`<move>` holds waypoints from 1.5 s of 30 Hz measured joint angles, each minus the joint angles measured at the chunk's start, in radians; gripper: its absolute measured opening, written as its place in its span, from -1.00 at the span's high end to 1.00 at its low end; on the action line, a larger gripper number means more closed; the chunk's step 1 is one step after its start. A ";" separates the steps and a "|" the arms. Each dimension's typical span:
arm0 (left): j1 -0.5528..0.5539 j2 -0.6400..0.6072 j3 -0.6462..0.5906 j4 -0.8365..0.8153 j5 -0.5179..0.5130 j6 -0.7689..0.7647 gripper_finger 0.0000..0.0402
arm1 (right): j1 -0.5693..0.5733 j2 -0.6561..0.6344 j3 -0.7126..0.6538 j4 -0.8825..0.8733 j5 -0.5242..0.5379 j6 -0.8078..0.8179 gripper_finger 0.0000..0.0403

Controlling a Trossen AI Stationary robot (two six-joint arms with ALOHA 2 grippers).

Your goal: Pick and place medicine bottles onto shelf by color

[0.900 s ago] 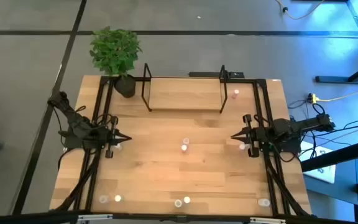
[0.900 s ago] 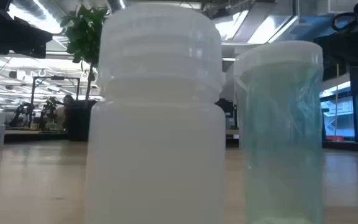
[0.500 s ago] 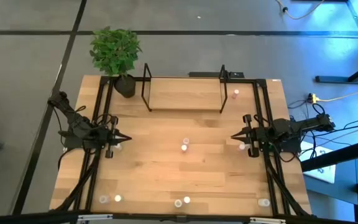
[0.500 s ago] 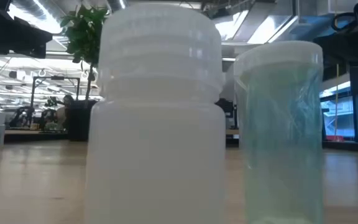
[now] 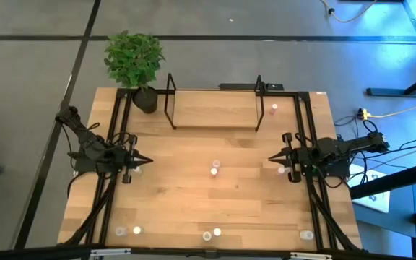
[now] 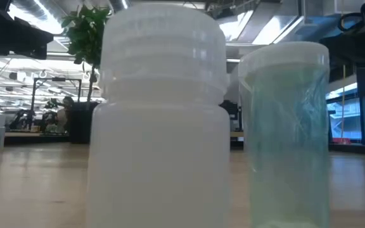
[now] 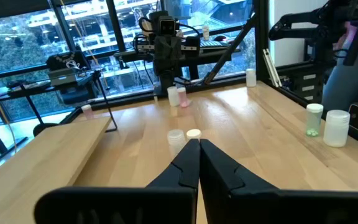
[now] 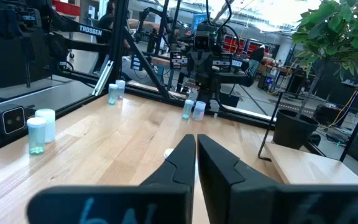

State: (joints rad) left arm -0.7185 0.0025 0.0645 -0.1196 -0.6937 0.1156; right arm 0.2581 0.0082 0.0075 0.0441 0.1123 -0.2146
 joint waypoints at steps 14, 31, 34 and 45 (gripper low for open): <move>0.000 0.000 0.000 0.000 0.000 0.000 1.00 | 0.000 0.000 0.000 0.000 0.000 0.000 0.90; 0.000 0.000 0.000 0.000 0.000 0.000 1.00 | 0.000 0.000 0.000 0.000 0.000 0.000 0.90; 0.000 0.000 0.000 0.000 0.000 0.000 1.00 | 0.000 0.000 0.000 0.009 -0.007 0.042 0.90; 0.000 0.000 0.000 0.000 0.000 0.000 1.00 | 0.000 -0.005 0.007 0.241 -0.272 0.053 0.89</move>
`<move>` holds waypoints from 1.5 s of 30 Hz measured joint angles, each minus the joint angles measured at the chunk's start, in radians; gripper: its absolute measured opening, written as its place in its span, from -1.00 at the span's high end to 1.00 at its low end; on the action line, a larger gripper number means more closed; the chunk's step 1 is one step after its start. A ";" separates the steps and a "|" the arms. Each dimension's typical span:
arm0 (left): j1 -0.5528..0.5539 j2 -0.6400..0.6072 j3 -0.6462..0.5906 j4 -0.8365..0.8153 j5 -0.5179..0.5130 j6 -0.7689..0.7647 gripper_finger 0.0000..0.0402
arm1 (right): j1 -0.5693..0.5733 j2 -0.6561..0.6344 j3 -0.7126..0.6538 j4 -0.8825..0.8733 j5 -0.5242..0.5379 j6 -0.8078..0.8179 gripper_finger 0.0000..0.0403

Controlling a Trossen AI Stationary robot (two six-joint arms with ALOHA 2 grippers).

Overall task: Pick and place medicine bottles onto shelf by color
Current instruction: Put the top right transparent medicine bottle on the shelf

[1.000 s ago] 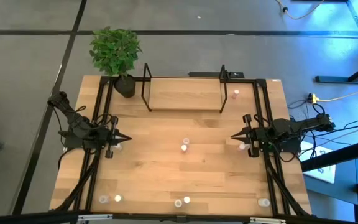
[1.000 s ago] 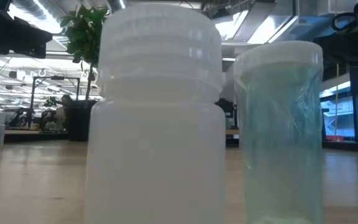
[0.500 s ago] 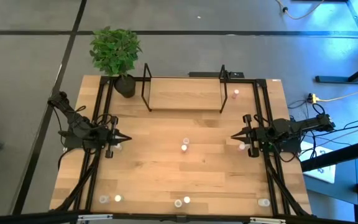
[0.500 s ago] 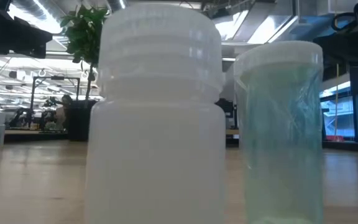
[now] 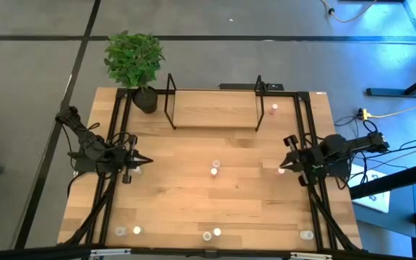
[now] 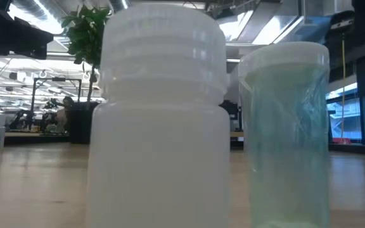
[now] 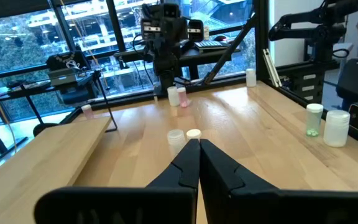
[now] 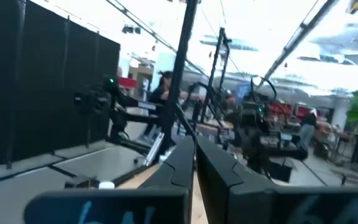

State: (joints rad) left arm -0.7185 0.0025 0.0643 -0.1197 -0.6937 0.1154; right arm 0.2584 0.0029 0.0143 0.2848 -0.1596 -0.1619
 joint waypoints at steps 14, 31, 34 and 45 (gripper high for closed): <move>0.000 0.000 0.000 0.000 0.000 0.000 1.00 | 0.000 0.000 0.121 -0.199 -0.001 0.087 0.89; 0.000 0.000 0.000 0.000 0.000 0.000 1.00 | 0.000 0.000 0.121 -0.209 0.001 0.152 0.90; 0.000 0.000 0.000 0.000 0.000 0.000 1.00 | 0.000 0.000 0.121 -0.208 0.000 0.202 0.90; 0.000 0.000 0.000 0.000 0.000 0.000 1.00 | 0.000 0.001 0.121 -0.218 0.110 0.245 0.90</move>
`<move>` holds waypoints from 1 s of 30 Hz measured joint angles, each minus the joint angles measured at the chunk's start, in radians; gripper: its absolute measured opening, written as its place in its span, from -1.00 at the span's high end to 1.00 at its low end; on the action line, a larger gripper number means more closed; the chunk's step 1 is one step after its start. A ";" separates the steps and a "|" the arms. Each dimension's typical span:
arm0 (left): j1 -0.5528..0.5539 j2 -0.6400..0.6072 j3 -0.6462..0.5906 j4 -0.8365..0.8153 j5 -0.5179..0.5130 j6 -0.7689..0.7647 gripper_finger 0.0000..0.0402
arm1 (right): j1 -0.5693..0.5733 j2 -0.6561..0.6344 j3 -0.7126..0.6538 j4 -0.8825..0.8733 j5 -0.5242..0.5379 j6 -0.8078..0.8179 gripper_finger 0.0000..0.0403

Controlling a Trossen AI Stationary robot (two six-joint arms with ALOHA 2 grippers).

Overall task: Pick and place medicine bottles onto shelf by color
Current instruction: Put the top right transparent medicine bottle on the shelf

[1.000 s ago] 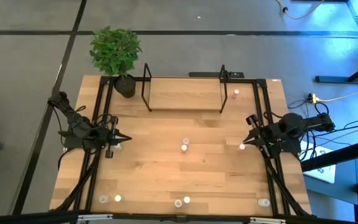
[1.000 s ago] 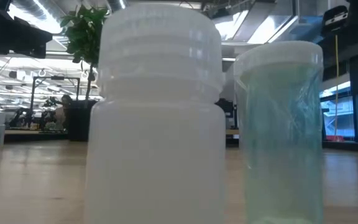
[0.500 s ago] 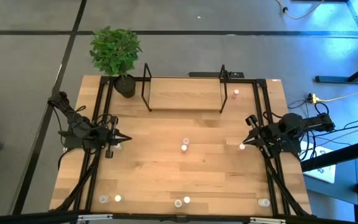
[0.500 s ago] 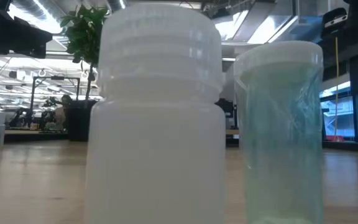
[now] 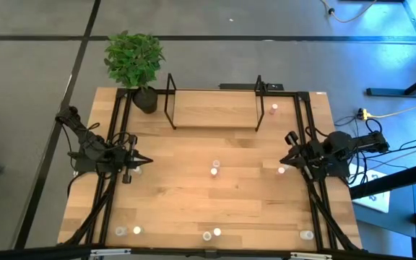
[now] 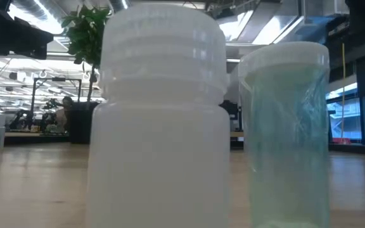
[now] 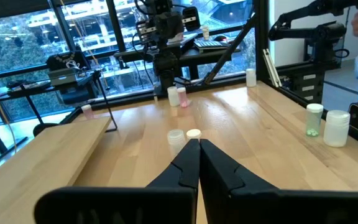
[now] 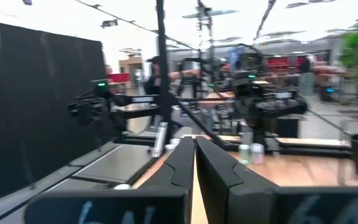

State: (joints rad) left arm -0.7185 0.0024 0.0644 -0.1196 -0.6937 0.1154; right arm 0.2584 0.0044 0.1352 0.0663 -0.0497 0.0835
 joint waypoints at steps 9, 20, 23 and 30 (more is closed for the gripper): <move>0.000 0.000 0.000 0.000 0.000 0.000 1.00 | 0.000 0.049 0.001 -0.046 0.082 0.166 0.98; 0.000 0.000 0.000 0.000 0.000 0.000 1.00 | 0.000 0.294 0.253 -0.277 0.258 0.204 0.99; 0.000 0.000 0.000 0.000 0.000 0.000 1.00 | 0.000 0.388 0.344 -0.317 0.267 0.253 0.99; 0.000 0.000 0.000 0.000 0.000 0.000 1.00 | 0.000 0.597 0.547 -0.467 0.267 0.251 0.99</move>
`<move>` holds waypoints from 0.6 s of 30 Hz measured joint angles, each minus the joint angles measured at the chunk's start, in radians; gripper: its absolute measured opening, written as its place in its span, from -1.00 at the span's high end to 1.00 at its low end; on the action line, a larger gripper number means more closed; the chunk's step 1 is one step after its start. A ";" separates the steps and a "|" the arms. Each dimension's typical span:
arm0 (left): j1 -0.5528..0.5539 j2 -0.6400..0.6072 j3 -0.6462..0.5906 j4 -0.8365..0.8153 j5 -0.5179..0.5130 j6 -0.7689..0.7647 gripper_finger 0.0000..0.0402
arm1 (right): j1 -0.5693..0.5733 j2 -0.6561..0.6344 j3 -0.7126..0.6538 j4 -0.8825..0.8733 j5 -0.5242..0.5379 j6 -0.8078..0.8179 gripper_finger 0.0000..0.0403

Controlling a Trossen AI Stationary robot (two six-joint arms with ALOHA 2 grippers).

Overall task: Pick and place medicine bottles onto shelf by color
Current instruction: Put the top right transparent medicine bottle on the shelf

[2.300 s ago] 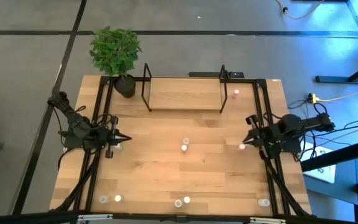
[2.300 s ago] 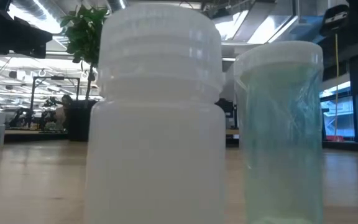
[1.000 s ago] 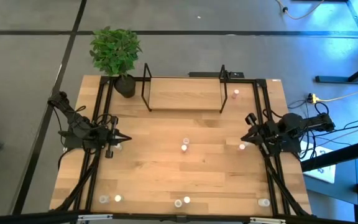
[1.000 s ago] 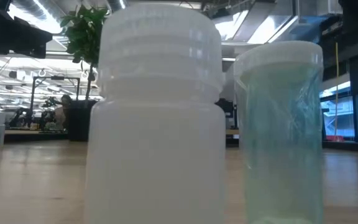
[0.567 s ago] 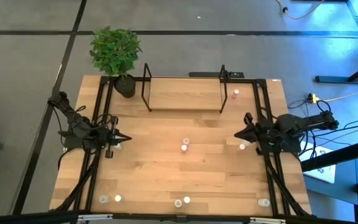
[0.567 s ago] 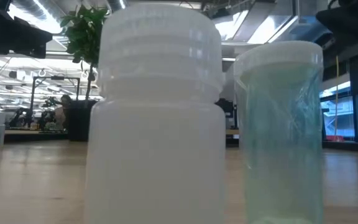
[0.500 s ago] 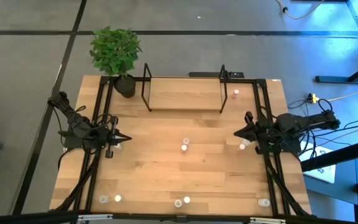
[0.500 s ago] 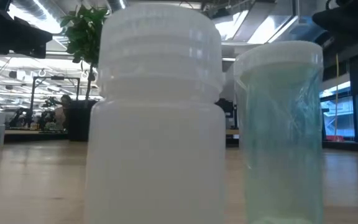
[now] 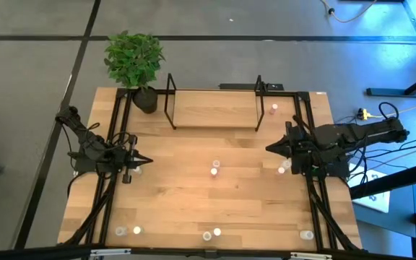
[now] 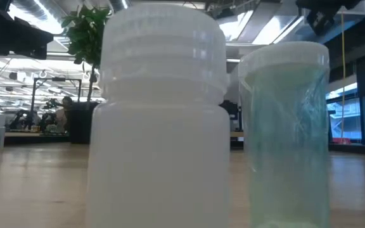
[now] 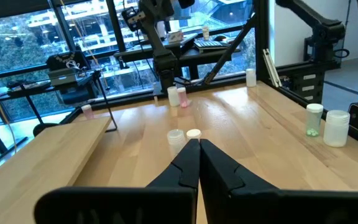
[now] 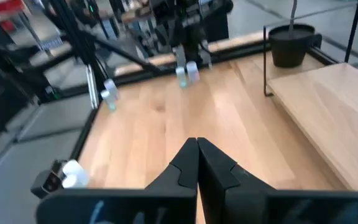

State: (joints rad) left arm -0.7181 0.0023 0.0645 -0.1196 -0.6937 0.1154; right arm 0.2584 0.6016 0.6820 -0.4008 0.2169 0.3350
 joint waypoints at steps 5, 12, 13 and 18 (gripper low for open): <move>0.000 0.000 0.000 0.000 0.000 0.000 1.00 | 0.000 0.104 0.098 -0.089 0.000 -0.003 0.99; 0.000 0.000 0.000 0.000 0.000 0.000 1.00 | 0.000 0.206 0.198 -0.225 0.000 0.027 1.00; 0.000 0.000 0.000 0.000 0.000 0.000 1.00 | 0.000 0.219 0.209 -0.246 0.001 0.039 1.00; 0.000 0.000 0.000 0.000 -0.029 0.024 1.00 | 0.000 0.271 0.268 -0.379 -0.004 0.085 1.00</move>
State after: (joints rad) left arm -0.7183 0.0025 0.0645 -0.1196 -0.7230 0.1398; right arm 0.2581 0.8724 0.9504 -0.7798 0.2128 0.4199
